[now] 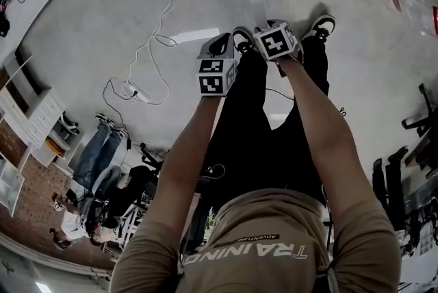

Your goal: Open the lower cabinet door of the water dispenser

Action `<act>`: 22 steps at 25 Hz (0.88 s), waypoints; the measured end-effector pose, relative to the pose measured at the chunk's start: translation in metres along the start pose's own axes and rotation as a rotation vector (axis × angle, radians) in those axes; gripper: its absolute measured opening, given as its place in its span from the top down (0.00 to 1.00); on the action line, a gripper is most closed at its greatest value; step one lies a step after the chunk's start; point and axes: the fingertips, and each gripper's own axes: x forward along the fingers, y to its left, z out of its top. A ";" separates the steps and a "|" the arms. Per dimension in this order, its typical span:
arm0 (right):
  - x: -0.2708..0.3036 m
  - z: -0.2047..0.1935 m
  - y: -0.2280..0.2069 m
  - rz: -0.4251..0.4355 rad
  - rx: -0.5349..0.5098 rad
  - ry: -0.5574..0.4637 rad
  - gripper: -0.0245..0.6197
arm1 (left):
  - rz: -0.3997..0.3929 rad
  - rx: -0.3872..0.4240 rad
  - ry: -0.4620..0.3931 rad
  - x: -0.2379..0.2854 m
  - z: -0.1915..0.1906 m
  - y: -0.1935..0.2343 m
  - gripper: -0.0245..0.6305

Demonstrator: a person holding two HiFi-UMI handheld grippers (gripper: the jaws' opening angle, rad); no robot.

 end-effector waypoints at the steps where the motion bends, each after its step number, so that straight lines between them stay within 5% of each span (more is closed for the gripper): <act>1: 0.008 0.005 0.010 0.004 -0.009 0.005 0.68 | 0.000 -0.013 0.000 -0.001 -0.006 0.010 0.96; 12: 0.043 0.066 0.082 0.003 -0.103 -0.007 0.78 | 0.027 -0.021 0.040 -0.026 -0.049 0.099 0.96; 22: 0.063 0.117 0.106 0.007 -0.042 0.000 0.79 | 0.077 -0.169 -0.009 -0.048 -0.066 0.149 0.96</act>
